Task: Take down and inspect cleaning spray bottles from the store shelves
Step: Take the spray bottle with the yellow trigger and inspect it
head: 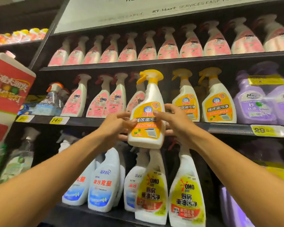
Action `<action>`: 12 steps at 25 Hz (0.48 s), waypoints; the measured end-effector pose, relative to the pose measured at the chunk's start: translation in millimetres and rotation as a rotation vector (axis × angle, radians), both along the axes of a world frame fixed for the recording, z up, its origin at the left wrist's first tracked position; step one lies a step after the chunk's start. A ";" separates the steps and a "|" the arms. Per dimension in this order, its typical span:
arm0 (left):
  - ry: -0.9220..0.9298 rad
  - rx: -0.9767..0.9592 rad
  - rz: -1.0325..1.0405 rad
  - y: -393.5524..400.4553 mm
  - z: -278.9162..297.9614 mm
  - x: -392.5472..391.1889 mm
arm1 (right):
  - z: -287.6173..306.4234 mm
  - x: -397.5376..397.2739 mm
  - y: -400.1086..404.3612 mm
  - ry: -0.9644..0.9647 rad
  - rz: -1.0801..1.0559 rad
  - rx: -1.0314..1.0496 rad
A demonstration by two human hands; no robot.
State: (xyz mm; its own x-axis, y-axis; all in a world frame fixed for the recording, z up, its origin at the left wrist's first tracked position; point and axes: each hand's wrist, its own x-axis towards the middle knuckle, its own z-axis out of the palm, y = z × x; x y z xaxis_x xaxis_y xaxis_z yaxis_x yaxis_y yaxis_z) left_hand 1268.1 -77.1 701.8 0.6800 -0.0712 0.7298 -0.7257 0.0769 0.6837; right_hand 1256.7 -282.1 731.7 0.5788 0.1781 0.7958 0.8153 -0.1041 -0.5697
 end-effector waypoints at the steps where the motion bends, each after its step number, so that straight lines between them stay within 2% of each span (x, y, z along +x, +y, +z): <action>1: -0.006 -0.022 0.013 -2.8 -16.1 -6.7 | -11.7 -4.3 1.6 0.016 0.028 0.013; 5: -0.027 -0.098 0.052 -21.9 -98.9 -34.7 | -65.9 -19.6 8.1 0.121 0.193 0.060; 8: 0.009 -0.139 0.086 -34.9 -167.3 -51.5 | -114.9 -28.4 5.5 0.136 0.234 0.112; 12: 0.148 -0.191 -0.107 -40.0 -241.7 -72.2 | -188.6 -40.5 2.0 0.312 0.323 0.250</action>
